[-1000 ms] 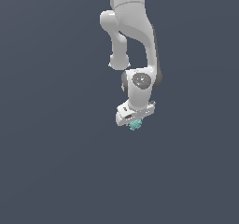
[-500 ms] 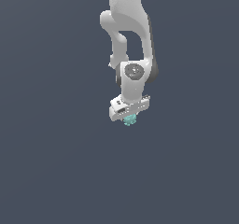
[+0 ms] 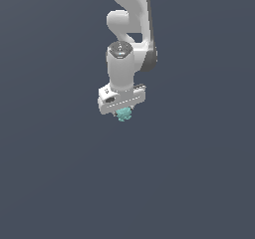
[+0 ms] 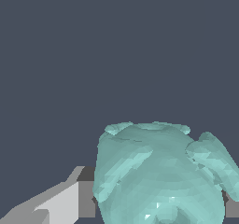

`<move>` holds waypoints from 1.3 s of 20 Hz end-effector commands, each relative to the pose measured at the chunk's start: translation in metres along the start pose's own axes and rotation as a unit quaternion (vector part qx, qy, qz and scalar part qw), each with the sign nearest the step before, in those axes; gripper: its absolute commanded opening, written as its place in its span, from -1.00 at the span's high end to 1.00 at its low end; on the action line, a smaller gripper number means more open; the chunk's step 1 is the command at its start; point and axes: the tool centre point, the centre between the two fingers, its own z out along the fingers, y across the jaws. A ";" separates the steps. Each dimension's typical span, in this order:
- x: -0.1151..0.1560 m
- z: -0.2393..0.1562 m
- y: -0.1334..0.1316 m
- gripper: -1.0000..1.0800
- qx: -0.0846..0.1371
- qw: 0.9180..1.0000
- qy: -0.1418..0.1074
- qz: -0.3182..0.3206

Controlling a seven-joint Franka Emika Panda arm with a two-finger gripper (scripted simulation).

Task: Pick up the object and move it to a goal position.

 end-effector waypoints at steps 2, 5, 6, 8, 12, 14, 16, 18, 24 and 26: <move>-0.022 -0.032 0.023 1.00 0.001 1.000 0.001 0.000; -0.041 -0.060 0.043 1.00 0.001 1.000 0.001 0.000; -0.047 -0.069 0.050 1.00 0.001 1.000 0.001 0.000; -0.060 -0.087 0.064 1.00 0.001 1.000 0.001 0.000; -0.084 -0.124 0.091 1.00 0.002 1.000 0.001 0.000; -0.096 -0.142 0.105 1.00 0.002 1.000 0.001 0.000; -0.107 -0.159 0.118 1.00 0.002 1.000 0.001 0.000; -0.118 -0.176 0.131 1.00 0.001 1.000 0.001 0.000; -0.142 -0.215 0.161 1.00 0.001 1.000 0.000 0.000; -0.147 -0.223 0.168 1.00 0.000 1.000 0.000 0.000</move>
